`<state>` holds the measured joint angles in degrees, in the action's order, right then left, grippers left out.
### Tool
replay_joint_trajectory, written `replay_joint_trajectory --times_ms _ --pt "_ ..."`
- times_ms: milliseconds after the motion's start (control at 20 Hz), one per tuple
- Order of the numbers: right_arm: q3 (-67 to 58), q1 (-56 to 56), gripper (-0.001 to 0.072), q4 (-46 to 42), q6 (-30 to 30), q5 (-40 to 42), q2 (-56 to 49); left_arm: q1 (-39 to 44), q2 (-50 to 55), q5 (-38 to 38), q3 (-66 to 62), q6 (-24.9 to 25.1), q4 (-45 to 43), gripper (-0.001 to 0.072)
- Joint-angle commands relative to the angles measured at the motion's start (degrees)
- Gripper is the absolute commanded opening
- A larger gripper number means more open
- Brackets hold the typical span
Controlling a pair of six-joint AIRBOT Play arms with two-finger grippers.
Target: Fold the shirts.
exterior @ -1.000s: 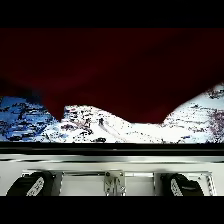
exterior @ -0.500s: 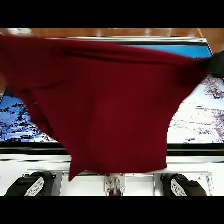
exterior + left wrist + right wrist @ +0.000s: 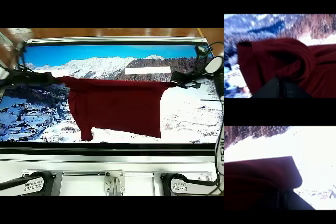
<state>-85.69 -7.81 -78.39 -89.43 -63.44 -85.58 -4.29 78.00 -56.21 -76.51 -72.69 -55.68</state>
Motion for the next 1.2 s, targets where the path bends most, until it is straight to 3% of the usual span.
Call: replay_joint_trajectory --times_ms 0,100,150,200,250,300,400,450,500,550,600,650,700,750,850,900,950,1150 --pt "0.22 0.07 0.0064 0.87 -3.13 2.4 -5.44 0.04 10.27 0.09 0.7 0.02 14.1 0.0044" --pt "0.22 0.07 0.0064 2.45 -3.15 2.21 -6.34 0.04 13.46 0.11 0.7 0.0 18.8 0.0073" --pt "0.22 0.07 0.0065 3.48 -3.15 2.34 -6.4 0.04 14.56 0.11 0.7 0.0 20.28 0.0185" --pt "0.22 0.07 0.0132 5.07 -3.13 2.91 -6.32 0.02 15.41 0.11 0.7 -0.02 21.62 0.0407" --pt "0.13 0.04 0.052 7.61 -2.8 3.69 -6.25 -0.24 15.65 0.07 0.57 -0.7 22.08 0.0646" --pt "-0.7 -0.33 0.0692 10.08 -0.24 2.16 -6.14 -1.01 15.56 -0.42 0.07 -1.11 22.08 0.0713" --pt "-3.41 -1.68 0.0692 8.41 4.76 -4.85 -5.51 -4.17 15.54 -5.2 -2.23 -2.29 20.52 0.071" --pt "-4.13 -2.8 0.0692 4.59 5.95 -9.51 -4.87 -6.12 15.56 -8.61 -3.21 -5.6 16.85 0.0667" --pt "-4.15 -4.15 0.069 -0.09 5.6 -14.47 -4.15 -7.78 15.54 -12.02 -3.48 -8.39 12.41 0.0464" --pt "-4.07 -5.79 0.0689 -3.13 5.84 -19.45 -3.96 -9.07 15.72 -16.72 -3.26 -9.07 7.74 0.0188" --pt "-2.99 -8.02 0.0689 -3.91 6.4 -24.09 -3.96 -9.31 15.98 -19.87 -2.4 -9.14 3.69 0.0128" --pt "-0.92 -10.27 0.0689 -2.58 6.4 -27.19 -3.96 -9.01 16.15 -20.68 -0.79 -9.6 0.66 0.0157" --pt "2.08 -12.72 0.069 0.79 6.49 -29.24 -3.93 -8.39 16.48 -20.04 1.11 -9.68 -0.24 0.0398" --pt "5.33 -14.75 0.0689 5.01 6.56 -29.44 -3.76 -7.65 17.0 -19.06 2.73 -9.99 0.02 0.0696" --pt "11.21 -17.46 0.069 14.05 6.84 -27.47 -3.32 -5.73 18.49 -17.9 4.33 -9.9 0.2 0.071" --pt "12.98 -17.84 0.069 16.98 7.23 -25.99 -3.23 -4.68 19.47 -17.57 4.37 -9.9 0.17 0.0659" --pt "13.79 -17.73 0.069 18.03 7.34 -24.83 -3.23 -3.74 20.33 -17.16 4.37 -9.9 0.2 0.0619" --pt "13.92 -16.37 0.069 18.29 7.69 -22.43 -3.23 -1.29 23.34 -15.08 4.37 -9.88 1.14 0.0619"
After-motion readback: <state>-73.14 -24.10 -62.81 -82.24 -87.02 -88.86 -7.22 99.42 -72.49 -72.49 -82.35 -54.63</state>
